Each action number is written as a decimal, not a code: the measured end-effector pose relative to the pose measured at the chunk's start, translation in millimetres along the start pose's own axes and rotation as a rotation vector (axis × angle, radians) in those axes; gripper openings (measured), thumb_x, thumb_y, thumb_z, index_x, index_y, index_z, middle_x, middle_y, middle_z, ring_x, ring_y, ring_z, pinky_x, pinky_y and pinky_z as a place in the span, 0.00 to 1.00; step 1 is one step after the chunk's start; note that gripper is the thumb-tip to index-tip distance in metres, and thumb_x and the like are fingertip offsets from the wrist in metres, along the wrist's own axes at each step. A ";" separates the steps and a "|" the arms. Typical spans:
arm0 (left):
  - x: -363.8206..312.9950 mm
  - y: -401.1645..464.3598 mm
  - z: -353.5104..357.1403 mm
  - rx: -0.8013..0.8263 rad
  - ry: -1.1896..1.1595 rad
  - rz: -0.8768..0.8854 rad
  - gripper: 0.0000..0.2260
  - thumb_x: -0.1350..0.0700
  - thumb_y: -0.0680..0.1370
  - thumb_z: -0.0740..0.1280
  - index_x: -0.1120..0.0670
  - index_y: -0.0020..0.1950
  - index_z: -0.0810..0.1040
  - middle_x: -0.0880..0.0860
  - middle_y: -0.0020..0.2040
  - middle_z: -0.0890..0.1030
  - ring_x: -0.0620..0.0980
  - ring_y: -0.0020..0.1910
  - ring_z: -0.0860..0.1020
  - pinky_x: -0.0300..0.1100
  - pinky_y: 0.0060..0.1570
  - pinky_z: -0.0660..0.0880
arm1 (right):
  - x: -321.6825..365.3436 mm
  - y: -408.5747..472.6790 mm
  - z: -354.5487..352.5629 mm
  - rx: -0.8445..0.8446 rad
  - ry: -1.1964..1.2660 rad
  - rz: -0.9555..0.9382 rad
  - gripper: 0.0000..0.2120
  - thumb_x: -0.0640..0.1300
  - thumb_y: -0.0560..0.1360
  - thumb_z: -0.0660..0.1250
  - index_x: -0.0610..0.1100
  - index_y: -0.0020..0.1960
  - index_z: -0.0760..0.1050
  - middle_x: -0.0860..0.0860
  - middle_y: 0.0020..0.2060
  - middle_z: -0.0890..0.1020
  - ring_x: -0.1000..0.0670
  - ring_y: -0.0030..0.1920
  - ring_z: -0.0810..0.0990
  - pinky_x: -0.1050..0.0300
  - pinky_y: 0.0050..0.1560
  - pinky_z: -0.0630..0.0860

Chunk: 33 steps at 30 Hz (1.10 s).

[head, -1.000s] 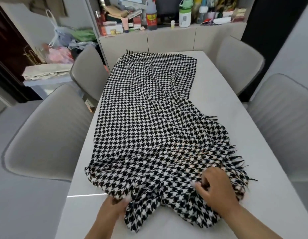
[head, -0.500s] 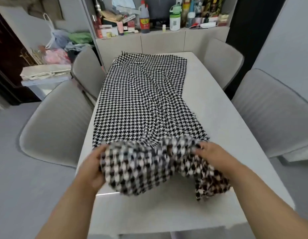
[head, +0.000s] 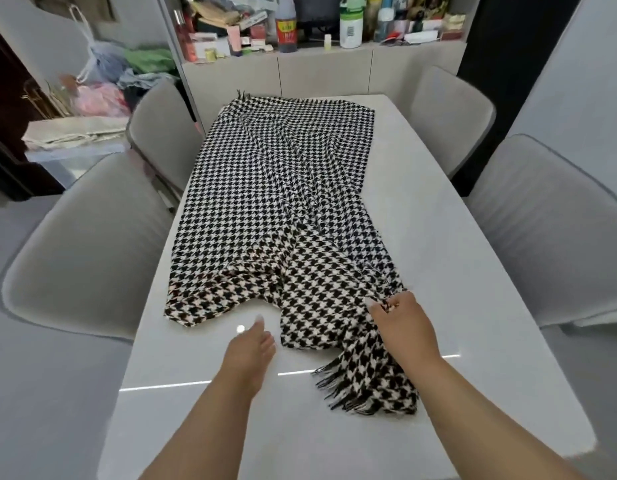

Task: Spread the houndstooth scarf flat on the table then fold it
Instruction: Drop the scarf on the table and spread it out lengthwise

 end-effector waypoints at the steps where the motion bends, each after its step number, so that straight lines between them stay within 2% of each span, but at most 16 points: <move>1: -4.7 4.7 10.1 0.030 0.044 0.020 0.11 0.54 0.79 0.65 0.61 0.44 0.70 0.54 0.45 0.74 0.52 0.50 0.73 0.44 0.60 0.71 | -0.8 5.9 3.3 0.009 -0.003 0.028 0.18 0.58 0.75 0.64 0.45 0.56 0.68 0.49 0.50 0.78 0.49 0.46 0.77 0.55 0.42 0.71; 3: -12.2 17.9 23.6 0.039 0.160 0.073 0.10 0.51 0.74 0.67 0.57 0.42 0.71 0.55 0.41 0.74 0.51 0.42 0.72 0.42 0.46 0.70 | -5.2 18.6 7.5 0.021 0.001 0.117 0.29 0.59 0.74 0.65 0.40 0.65 0.65 0.46 0.57 0.76 0.44 0.55 0.77 0.53 0.50 0.74; 4: -11.3 30.6 26.0 0.027 0.224 0.076 0.12 0.48 0.72 0.67 0.57 0.42 0.74 0.55 0.43 0.77 0.52 0.44 0.74 0.44 0.47 0.70 | -9.7 25.7 10.4 0.048 0.010 0.184 0.33 0.60 0.74 0.65 0.39 0.67 0.63 0.45 0.60 0.75 0.42 0.58 0.76 0.52 0.53 0.74; 6: -10.9 46.8 34.0 0.033 0.261 0.065 0.17 0.44 0.72 0.68 0.58 0.49 0.80 0.54 0.52 0.83 0.53 0.53 0.79 0.48 0.58 0.73 | -19.0 38.1 17.2 0.131 0.024 0.316 0.36 0.61 0.73 0.65 0.37 0.69 0.61 0.44 0.61 0.75 0.42 0.59 0.76 0.53 0.54 0.74; 8: -17.8 41.0 48.4 0.058 0.193 0.017 0.14 0.48 0.76 0.69 0.58 0.53 0.81 0.56 0.55 0.84 0.55 0.56 0.80 0.53 0.62 0.74 | -22.2 48.0 21.5 0.203 0.031 0.352 0.29 0.60 0.75 0.64 0.37 0.62 0.68 0.46 0.52 0.78 0.44 0.51 0.78 0.55 0.46 0.71; 9: -19.8 35.1 57.4 0.080 0.128 -0.026 0.13 0.50 0.78 0.69 0.59 0.54 0.80 0.58 0.55 0.84 0.57 0.55 0.81 0.53 0.60 0.75 | -22.3 53.7 23.0 0.214 0.028 0.317 0.22 0.58 0.76 0.64 0.39 0.53 0.73 0.48 0.43 0.79 0.47 0.42 0.78 0.56 0.42 0.70; 11: -20.3 27.9 73.0 0.169 -0.073 -0.129 0.16 0.49 0.80 0.65 0.62 0.57 0.77 0.62 0.55 0.83 0.60 0.55 0.81 0.55 0.53 0.77 | -16.8 61.3 20.8 0.169 0.057 0.224 0.16 0.52 0.77 0.64 0.43 0.37 0.70 0.50 0.31 0.73 0.50 0.32 0.72 0.56 0.38 0.68; 13: -21.3 18.7 82.3 0.235 -0.290 -0.232 0.22 0.46 0.81 0.60 0.65 0.60 0.75 0.67 0.56 0.81 0.63 0.56 0.80 0.59 0.53 0.76 | -10.4 63.5 17.8 0.137 0.173 0.203 0.12 0.46 0.77 0.64 0.42 0.36 0.70 0.47 0.33 0.76 0.47 0.36 0.75 0.53 0.43 0.73; 16: -19.3 7.8 86.8 0.310 -0.453 -0.342 0.28 0.42 0.81 0.58 0.67 0.67 0.71 0.70 0.60 0.78 0.67 0.61 0.77 0.62 0.61 0.71 | -0.6 60.9 18.6 0.171 0.424 0.303 0.11 0.42 0.76 0.64 0.34 0.50 0.75 0.39 0.44 0.81 0.41 0.46 0.80 0.41 0.56 0.77; 19: -16.7 -5.8 89.0 0.396 -0.455 -0.354 0.33 0.36 0.79 0.57 0.64 0.69 0.70 0.69 0.63 0.77 0.67 0.63 0.75 0.62 0.61 0.72 | -3.7 47.3 26.5 0.226 0.594 0.516 0.15 0.48 0.76 0.65 0.40 0.56 0.69 0.44 0.43 0.78 0.45 0.43 0.79 0.48 0.44 0.81; 22: -21.4 -29.2 88.9 0.460 -0.409 -0.279 0.36 0.32 0.77 0.56 0.62 0.69 0.71 0.67 0.64 0.77 0.66 0.63 0.76 0.60 0.58 0.74 | -10.4 23.4 31.9 0.321 0.589 0.576 0.14 0.53 0.77 0.65 0.40 0.48 0.72 0.47 0.35 0.75 0.49 0.33 0.72 0.59 0.31 0.69; 23: -24.5 -37.8 86.5 0.468 -0.399 -0.243 0.37 0.32 0.77 0.55 0.62 0.69 0.72 0.66 0.64 0.77 0.65 0.63 0.76 0.60 0.59 0.73 | -11.3 16.5 30.0 0.309 0.589 0.549 0.14 0.52 0.77 0.65 0.40 0.45 0.72 0.47 0.33 0.74 0.50 0.31 0.70 0.59 0.29 0.66; 25: -31.2 -55.6 79.5 0.476 -0.359 -0.162 0.36 0.31 0.77 0.53 0.61 0.67 0.74 0.66 0.63 0.78 0.65 0.63 0.76 0.60 0.63 0.71 | -10.4 5.9 20.4 0.241 0.607 0.456 0.12 0.49 0.77 0.66 0.41 0.43 0.74 0.47 0.33 0.75 0.49 0.32 0.71 0.58 0.31 0.68; 27: -36.8 -73.0 68.3 0.469 -0.318 -0.067 0.35 0.33 0.78 0.52 0.60 0.67 0.74 0.65 0.63 0.78 0.65 0.62 0.77 0.59 0.65 0.70 | -4.2 -6.5 6.0 0.155 0.661 0.331 0.09 0.47 0.77 0.65 0.43 0.42 0.75 0.47 0.39 0.79 0.47 0.39 0.77 0.53 0.42 0.76; 29: -40.7 -92.3 54.1 0.456 -0.316 0.013 0.33 0.34 0.80 0.51 0.60 0.68 0.73 0.64 0.62 0.79 0.63 0.61 0.78 0.57 0.64 0.71 | -1.3 -24.2 -14.1 0.020 0.711 0.244 0.07 0.46 0.77 0.63 0.46 0.41 0.75 0.48 0.42 0.80 0.47 0.43 0.78 0.51 0.50 0.77; 33: -48.4 -136.7 22.7 0.454 -0.280 0.180 0.32 0.35 0.80 0.52 0.59 0.68 0.74 0.62 0.62 0.80 0.61 0.61 0.79 0.57 0.63 0.71 | 6.8 -68.0 -69.6 -0.311 0.767 0.086 0.08 0.44 0.79 0.62 0.44 0.42 0.72 0.52 0.34 0.73 0.52 0.35 0.70 0.58 0.36 0.67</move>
Point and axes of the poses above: each hand's wrist, its own y-axis towards the middle knuckle, its own z-axis out of the palm, x = y × z, the point moved 6 cm from there along y, towards the middle knuckle
